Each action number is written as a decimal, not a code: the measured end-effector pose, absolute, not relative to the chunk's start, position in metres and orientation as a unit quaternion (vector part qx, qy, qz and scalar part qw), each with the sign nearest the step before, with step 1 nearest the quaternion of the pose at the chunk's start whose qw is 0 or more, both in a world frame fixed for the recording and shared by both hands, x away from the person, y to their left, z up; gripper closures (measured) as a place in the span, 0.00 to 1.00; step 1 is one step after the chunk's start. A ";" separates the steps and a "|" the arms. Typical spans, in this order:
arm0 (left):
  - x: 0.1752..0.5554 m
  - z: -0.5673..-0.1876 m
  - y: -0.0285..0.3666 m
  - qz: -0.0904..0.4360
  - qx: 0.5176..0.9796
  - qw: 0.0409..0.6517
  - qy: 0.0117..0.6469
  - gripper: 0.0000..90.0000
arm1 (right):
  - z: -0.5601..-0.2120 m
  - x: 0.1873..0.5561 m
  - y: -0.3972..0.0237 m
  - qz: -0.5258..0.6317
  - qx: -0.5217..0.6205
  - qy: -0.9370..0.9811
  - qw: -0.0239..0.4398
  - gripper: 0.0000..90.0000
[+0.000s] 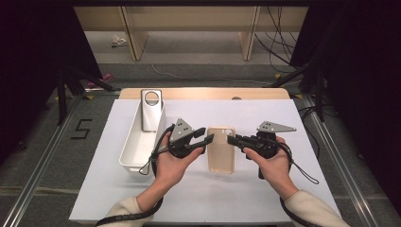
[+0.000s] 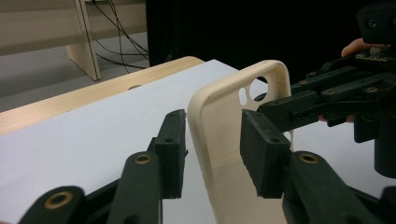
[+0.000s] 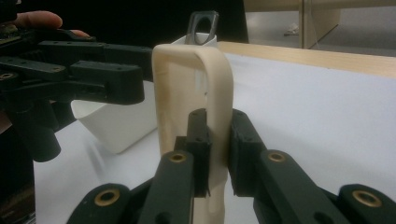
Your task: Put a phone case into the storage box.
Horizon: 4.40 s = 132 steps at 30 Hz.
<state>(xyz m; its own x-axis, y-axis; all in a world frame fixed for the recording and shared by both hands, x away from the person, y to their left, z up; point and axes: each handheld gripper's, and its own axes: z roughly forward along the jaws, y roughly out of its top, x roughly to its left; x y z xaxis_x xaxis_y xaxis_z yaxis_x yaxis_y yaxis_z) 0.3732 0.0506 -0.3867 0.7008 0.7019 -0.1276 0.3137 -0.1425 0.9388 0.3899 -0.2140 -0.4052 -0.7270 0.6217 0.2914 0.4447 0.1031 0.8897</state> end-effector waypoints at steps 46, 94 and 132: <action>0.376 -0.387 0.048 0.200 0.721 0.555 0.364 0.93 | -0.406 0.389 -0.208 0.567 0.353 0.740 0.081 0.89; 0.388 -0.374 0.082 0.237 0.701 0.555 0.381 0.93 | -0.407 0.388 -0.217 0.538 0.323 0.771 0.109 0.22; 0.392 -0.360 0.103 0.253 0.683 0.560 0.394 0.93 | -0.412 0.381 -0.243 0.522 0.331 0.776 0.129 0.22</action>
